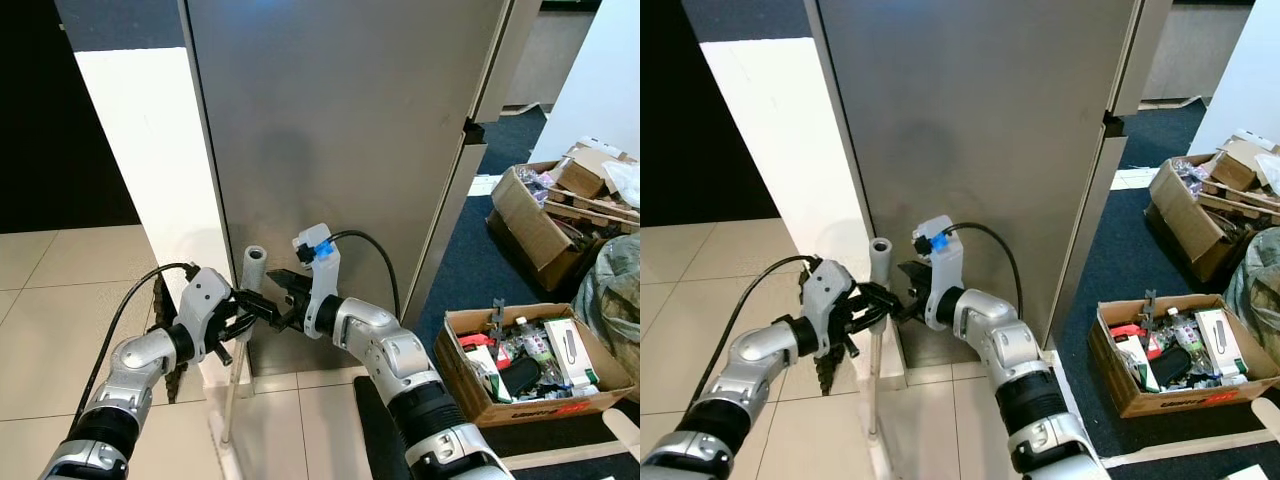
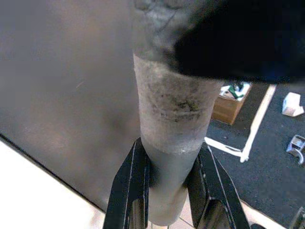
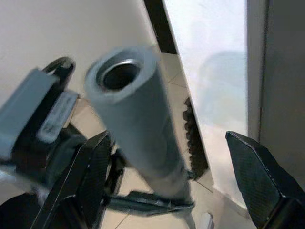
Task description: Sweep floor
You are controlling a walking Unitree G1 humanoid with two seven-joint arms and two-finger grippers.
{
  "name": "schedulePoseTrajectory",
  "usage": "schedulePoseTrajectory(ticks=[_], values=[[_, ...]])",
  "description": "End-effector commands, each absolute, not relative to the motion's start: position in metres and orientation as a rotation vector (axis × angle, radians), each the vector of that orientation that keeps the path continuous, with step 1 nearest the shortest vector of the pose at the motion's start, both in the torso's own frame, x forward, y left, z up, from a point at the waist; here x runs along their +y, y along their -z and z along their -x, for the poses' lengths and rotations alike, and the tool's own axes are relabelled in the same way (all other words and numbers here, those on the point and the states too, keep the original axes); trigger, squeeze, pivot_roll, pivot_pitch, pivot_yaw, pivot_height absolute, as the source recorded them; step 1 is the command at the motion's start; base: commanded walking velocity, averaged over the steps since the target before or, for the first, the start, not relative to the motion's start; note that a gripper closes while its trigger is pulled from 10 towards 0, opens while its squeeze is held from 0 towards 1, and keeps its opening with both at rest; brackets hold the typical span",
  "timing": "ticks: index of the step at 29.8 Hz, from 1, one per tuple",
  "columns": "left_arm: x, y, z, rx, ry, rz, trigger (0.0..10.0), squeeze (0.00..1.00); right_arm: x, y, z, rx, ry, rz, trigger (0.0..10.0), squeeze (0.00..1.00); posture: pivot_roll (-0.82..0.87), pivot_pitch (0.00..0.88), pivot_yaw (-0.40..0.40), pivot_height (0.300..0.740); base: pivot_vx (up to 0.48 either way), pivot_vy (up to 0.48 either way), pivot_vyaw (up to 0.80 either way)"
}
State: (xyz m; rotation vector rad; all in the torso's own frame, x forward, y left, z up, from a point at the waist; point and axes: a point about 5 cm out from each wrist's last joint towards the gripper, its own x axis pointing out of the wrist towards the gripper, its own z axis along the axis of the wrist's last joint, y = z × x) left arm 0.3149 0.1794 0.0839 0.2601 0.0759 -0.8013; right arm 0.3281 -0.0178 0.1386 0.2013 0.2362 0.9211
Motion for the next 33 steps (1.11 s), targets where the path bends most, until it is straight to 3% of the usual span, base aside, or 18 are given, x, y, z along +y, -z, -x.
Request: schedulePoseTrajectory(ticks=[1,12,13,14,16,17,33], values=[[0.175,-0.090,-0.318,0.041,0.819,-0.280,0.0,0.00,-0.004,-0.145,-0.328,0.219,-0.935,-0.213,10.0,0.00,0.01,0.000,0.000,0.740,0.000,0.000,0.00],[0.170,-0.084,-0.315,0.037,0.856,-0.277,0.0,0.00,-0.013,-0.148,-0.340,0.220,-0.821,-0.199,10.0,0.00,0.01,0.000,0.002,0.740,0.000,0.000,0.00],[0.169,-0.083,-0.314,0.037,0.862,-0.277,0.0,0.00,-0.013,-0.147,-0.340,0.223,-0.824,-0.198,5.5,0.00,0.01,0.000,-0.003,0.740,0.000,0.000,0.00],[0.167,-0.083,-0.314,0.036,0.868,-0.278,0.0,0.00,-0.013,-0.147,-0.340,0.226,-0.823,-0.197,2.0,0.00,0.01,0.000,-0.003,0.740,0.000,0.000,0.00],[0.167,-0.083,-0.314,0.036,0.871,-0.279,0.0,0.00,-0.012,-0.147,-0.340,0.229,-0.822,-0.197,2.0,0.00,0.01,0.000,-0.003,0.740,0.000,0.000,0.00],[0.166,-0.083,-0.314,0.036,0.875,-0.279,0.0,0.00,-0.012,-0.147,-0.340,0.233,-0.821,-0.198,0.0,0.00,0.01,0.000,-0.004,0.740,0.000,0.000,0.00],[0.164,-0.078,-0.313,0.051,0.884,-0.295,0.0,0.00,-0.008,-0.142,-0.338,0.266,-0.846,-0.204,0.0,0.00,0.01,0.000,0.000,0.740,0.000,0.000,0.00]])
